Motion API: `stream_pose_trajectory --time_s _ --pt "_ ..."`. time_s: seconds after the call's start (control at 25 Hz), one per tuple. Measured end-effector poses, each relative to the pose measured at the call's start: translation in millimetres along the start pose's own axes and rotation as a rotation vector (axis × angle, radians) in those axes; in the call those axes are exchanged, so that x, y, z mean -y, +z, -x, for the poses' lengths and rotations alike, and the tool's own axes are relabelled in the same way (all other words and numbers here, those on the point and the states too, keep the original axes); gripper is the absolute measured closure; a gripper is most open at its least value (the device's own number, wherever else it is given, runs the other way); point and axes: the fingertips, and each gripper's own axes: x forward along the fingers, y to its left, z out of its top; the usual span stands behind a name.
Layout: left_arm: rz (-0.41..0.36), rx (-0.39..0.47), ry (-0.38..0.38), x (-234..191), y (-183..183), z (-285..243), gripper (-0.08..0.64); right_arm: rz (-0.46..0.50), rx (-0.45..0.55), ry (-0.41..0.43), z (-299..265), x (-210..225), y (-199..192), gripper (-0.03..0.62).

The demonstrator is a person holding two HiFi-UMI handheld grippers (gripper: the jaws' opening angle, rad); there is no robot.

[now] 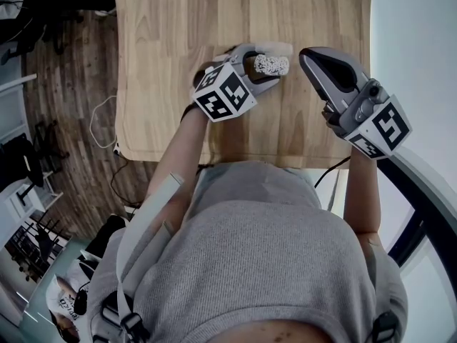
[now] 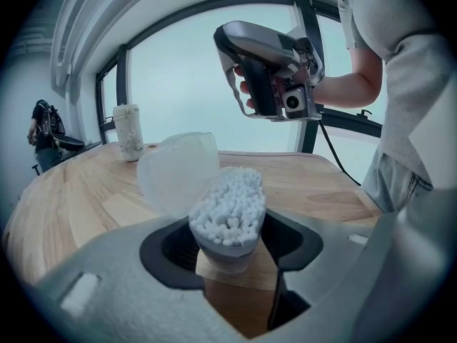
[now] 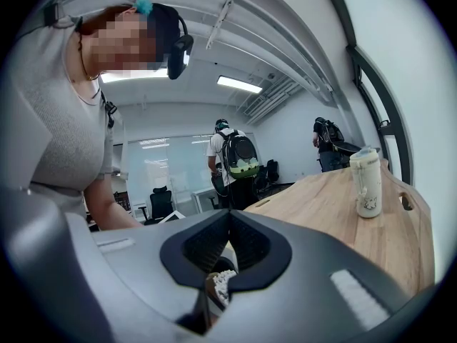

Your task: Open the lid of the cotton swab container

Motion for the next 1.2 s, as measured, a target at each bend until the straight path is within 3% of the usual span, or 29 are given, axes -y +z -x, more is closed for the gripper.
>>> stream_pose_trajectory --time_s 0.56,0.84,1.2 --pt "-0.027 0.023 0.05 -4 1 1 0.291 0.002 -0.001 0.004 1 -3 0 0.591" --pt "0.015 0.057 0.06 -8 4 9 0.265 0.001 0.003 0.007 0 -4 2 0.591" --pt "0.036 0.081 0.177 -6 4 38 0.265 0.006 0.022 0.008 2 -9 5 0.591"
